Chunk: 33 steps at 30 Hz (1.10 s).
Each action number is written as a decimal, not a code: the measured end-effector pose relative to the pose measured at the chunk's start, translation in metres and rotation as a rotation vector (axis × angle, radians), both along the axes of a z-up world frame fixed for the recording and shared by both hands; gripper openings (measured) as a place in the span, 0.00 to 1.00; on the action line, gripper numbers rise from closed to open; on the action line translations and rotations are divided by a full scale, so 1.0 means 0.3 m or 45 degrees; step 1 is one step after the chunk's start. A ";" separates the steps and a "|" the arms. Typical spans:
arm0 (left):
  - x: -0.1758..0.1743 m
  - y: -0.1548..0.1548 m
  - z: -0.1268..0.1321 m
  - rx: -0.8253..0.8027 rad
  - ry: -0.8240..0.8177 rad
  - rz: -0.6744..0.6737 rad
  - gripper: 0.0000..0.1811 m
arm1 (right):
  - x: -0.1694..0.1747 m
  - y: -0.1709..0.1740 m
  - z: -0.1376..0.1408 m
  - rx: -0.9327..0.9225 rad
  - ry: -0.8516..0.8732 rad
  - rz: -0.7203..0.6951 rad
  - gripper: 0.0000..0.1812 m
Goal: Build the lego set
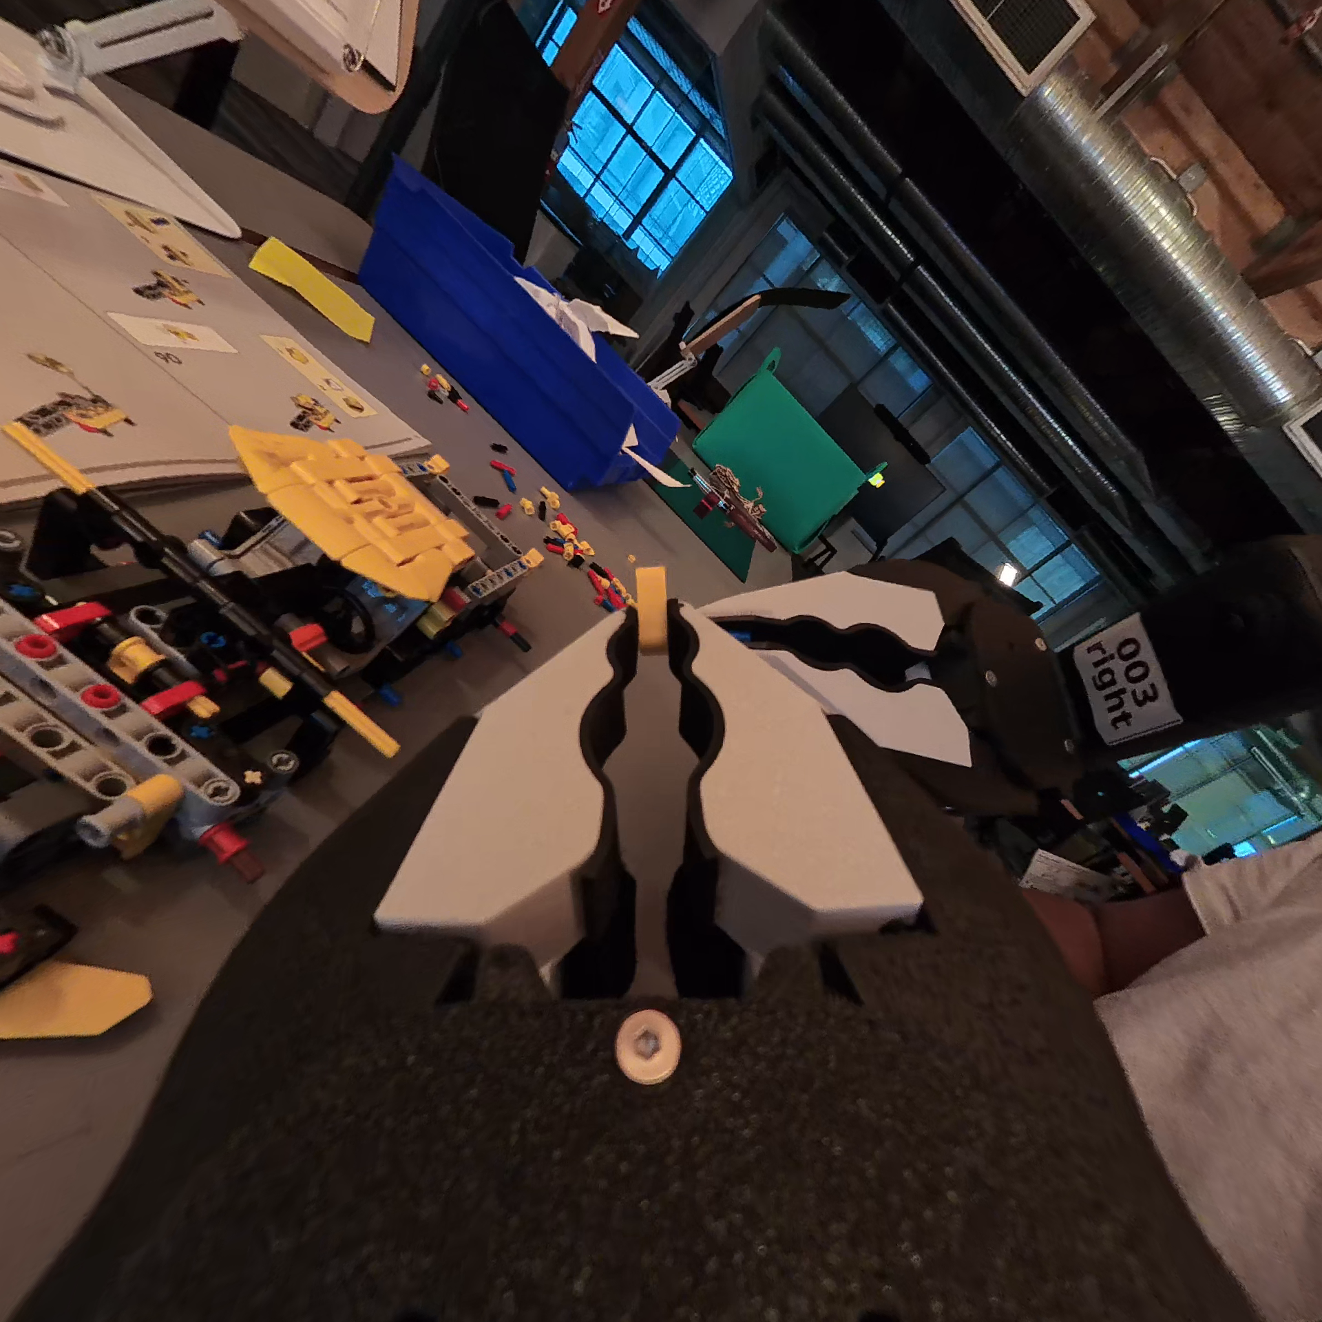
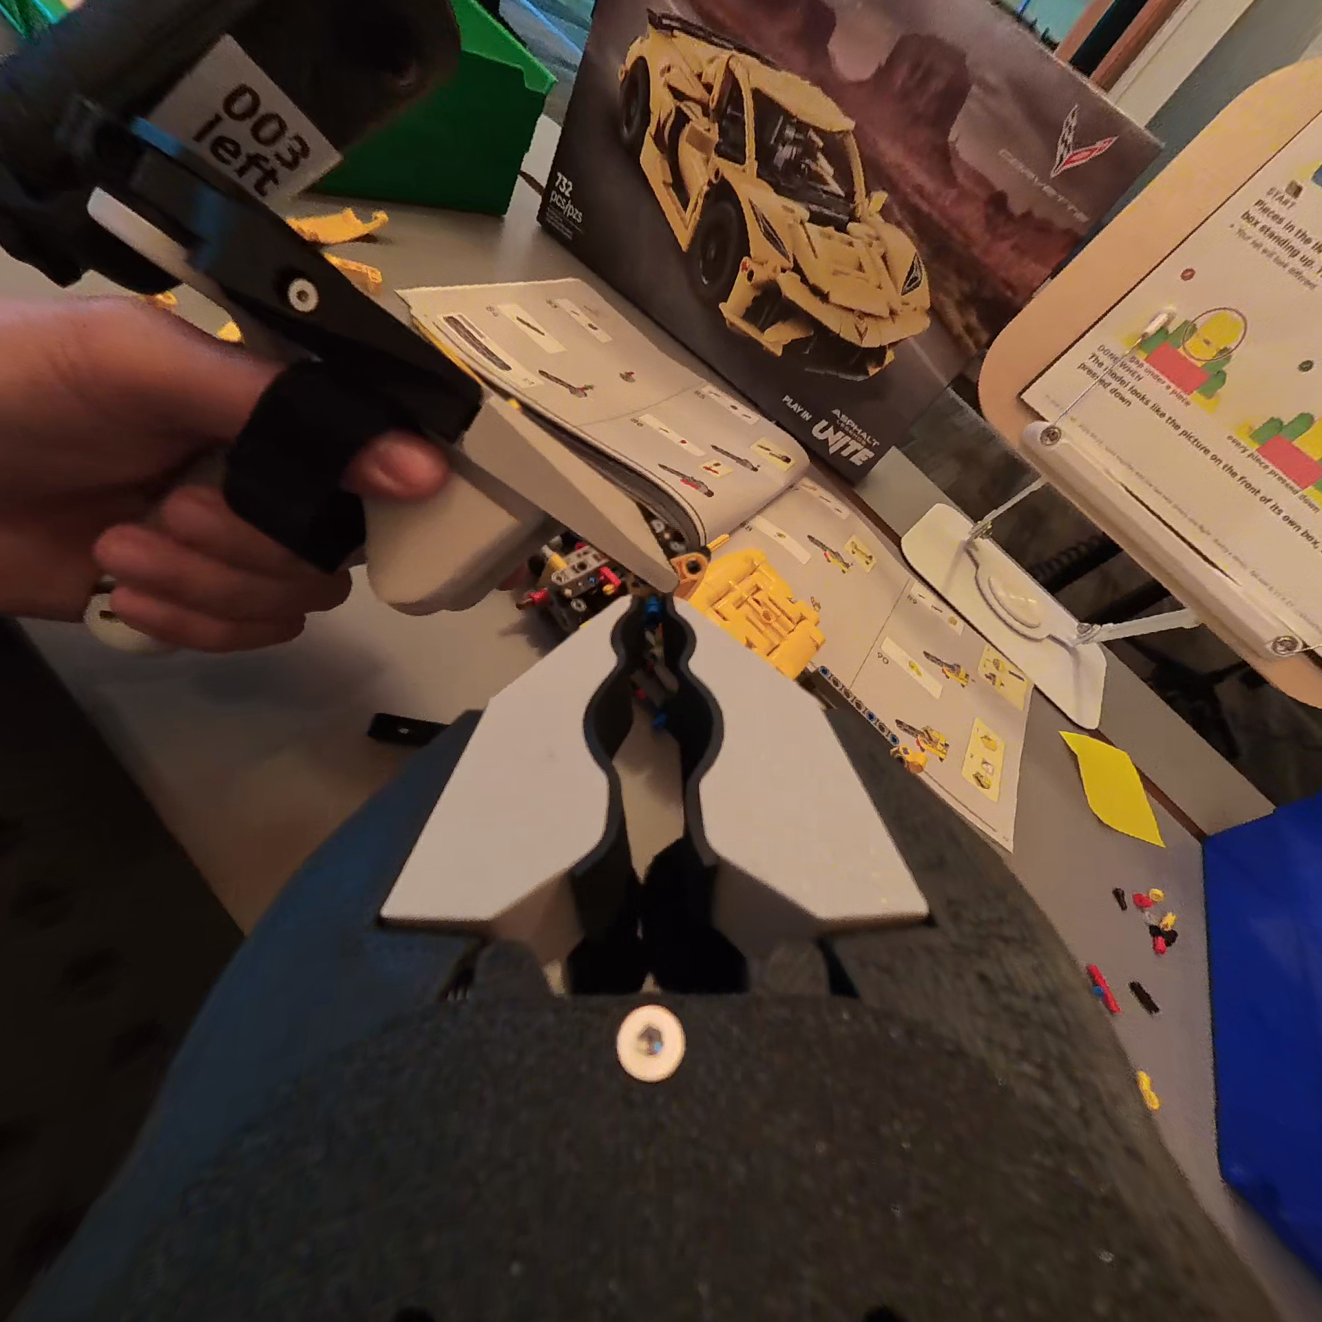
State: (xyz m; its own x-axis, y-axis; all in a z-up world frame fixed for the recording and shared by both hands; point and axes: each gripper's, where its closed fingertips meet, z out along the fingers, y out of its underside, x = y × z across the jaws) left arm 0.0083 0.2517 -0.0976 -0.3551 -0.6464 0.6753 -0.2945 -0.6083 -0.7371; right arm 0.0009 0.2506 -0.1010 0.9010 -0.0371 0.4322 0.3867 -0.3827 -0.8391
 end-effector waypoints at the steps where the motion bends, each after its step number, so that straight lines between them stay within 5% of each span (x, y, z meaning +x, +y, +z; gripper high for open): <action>1: 0.001 0.001 -0.002 -0.010 0.004 0.000 0.04 | 0.000 0.000 -0.003 -0.007 -0.005 -0.001 0.02; 16: -0.004 0.015 0.013 -0.118 -0.032 0.042 0.04 | -0.005 0.007 -0.004 -0.013 0.047 -0.037 0.02; 23: -0.007 -0.010 0.021 0.080 -0.065 0.082 0.04 | -0.003 -0.003 -0.014 -0.024 0.018 -0.093 0.02; 33: -0.005 0.014 0.036 -0.296 -0.064 -0.033 0.04 | -0.007 0.005 0.028 0.121 0.018 -0.071 0.02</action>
